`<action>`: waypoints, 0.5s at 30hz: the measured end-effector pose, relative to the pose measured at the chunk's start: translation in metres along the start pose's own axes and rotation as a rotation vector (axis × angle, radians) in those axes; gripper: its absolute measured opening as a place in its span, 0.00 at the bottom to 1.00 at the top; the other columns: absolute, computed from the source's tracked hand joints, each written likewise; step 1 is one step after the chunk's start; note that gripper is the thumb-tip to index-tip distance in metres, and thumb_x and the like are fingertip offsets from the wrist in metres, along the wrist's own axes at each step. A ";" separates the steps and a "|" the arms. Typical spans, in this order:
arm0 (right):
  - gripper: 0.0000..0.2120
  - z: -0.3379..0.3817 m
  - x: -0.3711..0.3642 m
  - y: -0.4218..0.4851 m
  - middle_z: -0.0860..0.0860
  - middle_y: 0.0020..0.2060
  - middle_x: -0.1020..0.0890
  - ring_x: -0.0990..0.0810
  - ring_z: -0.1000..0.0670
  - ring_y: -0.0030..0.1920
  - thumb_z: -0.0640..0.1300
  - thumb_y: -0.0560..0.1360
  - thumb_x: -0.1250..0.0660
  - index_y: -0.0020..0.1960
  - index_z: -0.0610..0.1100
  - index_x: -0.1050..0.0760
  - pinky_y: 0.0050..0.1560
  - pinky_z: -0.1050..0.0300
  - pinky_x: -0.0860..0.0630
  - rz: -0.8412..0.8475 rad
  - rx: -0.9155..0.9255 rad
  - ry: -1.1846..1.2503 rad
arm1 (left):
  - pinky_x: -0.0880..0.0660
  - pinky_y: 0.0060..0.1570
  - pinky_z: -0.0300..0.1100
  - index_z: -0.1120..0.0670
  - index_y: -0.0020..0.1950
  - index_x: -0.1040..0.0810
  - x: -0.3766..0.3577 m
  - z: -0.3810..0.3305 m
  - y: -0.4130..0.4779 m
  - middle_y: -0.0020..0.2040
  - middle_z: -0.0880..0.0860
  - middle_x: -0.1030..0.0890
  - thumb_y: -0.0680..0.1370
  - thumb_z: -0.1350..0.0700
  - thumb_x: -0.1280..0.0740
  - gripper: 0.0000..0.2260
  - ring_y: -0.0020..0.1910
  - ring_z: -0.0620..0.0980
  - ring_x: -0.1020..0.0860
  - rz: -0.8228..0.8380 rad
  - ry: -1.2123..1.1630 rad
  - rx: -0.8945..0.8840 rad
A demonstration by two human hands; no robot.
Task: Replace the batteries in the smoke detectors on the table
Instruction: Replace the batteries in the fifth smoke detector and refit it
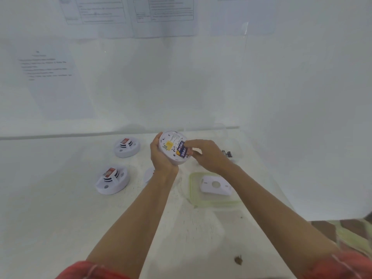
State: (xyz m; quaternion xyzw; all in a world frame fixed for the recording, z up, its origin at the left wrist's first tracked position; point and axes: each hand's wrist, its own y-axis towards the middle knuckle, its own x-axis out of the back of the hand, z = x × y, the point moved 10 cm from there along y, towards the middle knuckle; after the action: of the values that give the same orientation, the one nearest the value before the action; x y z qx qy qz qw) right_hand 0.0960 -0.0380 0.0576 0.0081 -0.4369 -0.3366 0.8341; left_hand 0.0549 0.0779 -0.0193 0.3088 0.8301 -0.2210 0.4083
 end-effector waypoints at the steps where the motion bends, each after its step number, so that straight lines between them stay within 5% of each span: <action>1: 0.14 -0.005 0.008 -0.002 0.45 0.59 0.21 0.23 0.50 0.56 0.34 0.75 0.37 0.59 0.39 0.22 0.59 0.62 0.30 -0.028 -0.031 0.031 | 0.23 0.43 0.46 0.54 0.53 0.27 0.001 0.000 -0.003 0.49 0.57 0.22 0.79 0.51 0.45 0.11 0.45 0.56 0.23 -0.004 0.001 0.000; 5: 0.11 -0.033 0.019 -0.016 0.46 0.46 0.22 0.26 0.51 0.44 0.34 0.70 0.31 0.53 0.38 0.20 0.41 0.65 0.31 0.109 -0.195 -0.140 | 0.25 0.46 0.47 0.53 0.45 0.25 0.004 0.004 -0.020 0.45 0.54 0.22 0.79 0.53 0.46 0.11 0.44 0.53 0.23 0.024 0.026 -0.018; 9: 0.20 -0.056 -0.008 -0.043 0.46 0.56 0.24 0.25 0.49 0.56 0.41 0.70 0.27 0.60 0.40 0.23 0.55 0.58 0.30 0.420 -0.264 -0.371 | 0.24 0.45 0.45 0.54 0.57 0.25 0.018 0.011 -0.029 0.50 0.55 0.21 0.79 0.51 0.46 0.14 0.47 0.53 0.22 -0.008 0.045 0.001; 15: 0.26 -0.069 -0.026 -0.059 0.46 0.64 0.31 0.29 0.46 0.63 0.48 0.67 0.25 0.62 0.44 0.27 0.60 0.56 0.32 0.479 -0.233 -0.473 | 0.26 0.51 0.50 0.50 0.50 0.23 0.024 0.017 -0.044 0.49 0.54 0.20 0.79 0.50 0.45 0.12 0.48 0.54 0.23 -0.068 0.010 0.015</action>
State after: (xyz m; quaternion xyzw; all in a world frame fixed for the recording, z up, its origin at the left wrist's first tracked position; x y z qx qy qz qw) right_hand 0.1034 -0.0882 -0.0225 -0.2680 -0.5661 -0.1718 0.7604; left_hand 0.0221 0.0443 -0.0433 0.2844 0.8406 -0.2396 0.3937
